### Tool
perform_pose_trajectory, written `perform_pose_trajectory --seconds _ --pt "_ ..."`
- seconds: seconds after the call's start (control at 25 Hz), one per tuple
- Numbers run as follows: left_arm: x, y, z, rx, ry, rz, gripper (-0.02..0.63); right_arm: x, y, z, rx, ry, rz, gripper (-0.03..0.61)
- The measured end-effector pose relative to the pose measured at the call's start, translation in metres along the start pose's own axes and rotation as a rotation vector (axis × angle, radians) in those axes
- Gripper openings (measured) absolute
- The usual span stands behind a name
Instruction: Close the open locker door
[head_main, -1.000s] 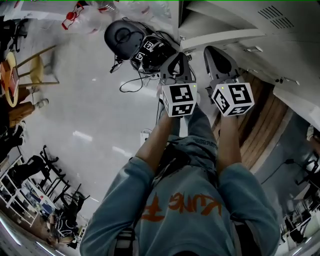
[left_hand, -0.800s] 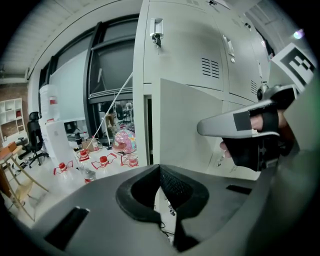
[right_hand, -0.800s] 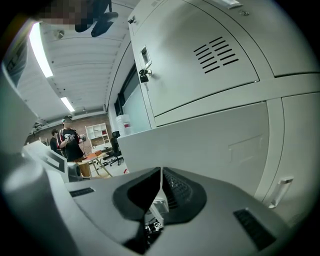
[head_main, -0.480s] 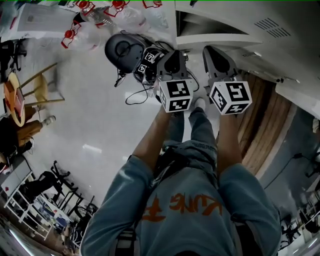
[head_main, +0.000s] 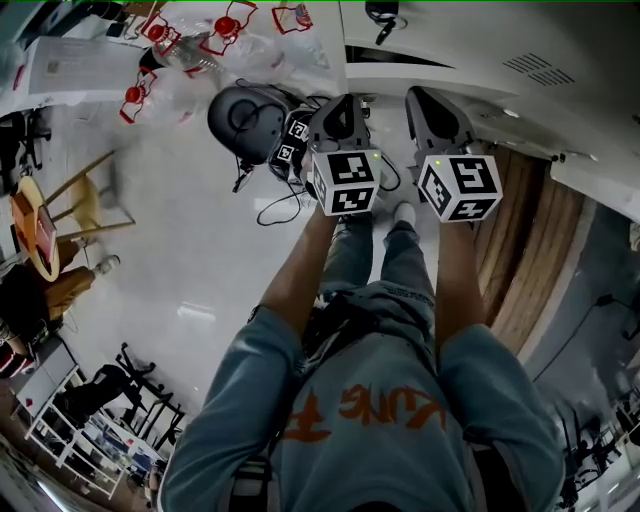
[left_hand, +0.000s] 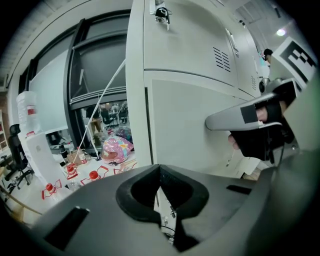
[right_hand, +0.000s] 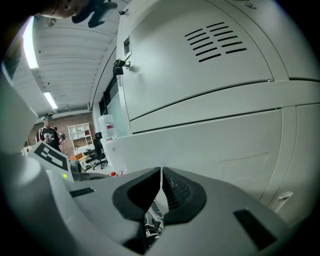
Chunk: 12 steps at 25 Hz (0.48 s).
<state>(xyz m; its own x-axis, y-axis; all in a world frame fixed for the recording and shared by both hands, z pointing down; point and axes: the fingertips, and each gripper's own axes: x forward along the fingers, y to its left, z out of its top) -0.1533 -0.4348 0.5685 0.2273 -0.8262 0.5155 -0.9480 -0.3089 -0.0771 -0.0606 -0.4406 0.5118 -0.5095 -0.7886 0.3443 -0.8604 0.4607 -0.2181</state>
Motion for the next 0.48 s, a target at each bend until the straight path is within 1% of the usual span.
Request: perform_pose_trajectory --seconds 0.48 --pt "0.028 0.004 0.026 0.044 -0.025 -0.06 0.021 0.016 -0.015 0.008 0.019 0.002 -0.075 0.032"
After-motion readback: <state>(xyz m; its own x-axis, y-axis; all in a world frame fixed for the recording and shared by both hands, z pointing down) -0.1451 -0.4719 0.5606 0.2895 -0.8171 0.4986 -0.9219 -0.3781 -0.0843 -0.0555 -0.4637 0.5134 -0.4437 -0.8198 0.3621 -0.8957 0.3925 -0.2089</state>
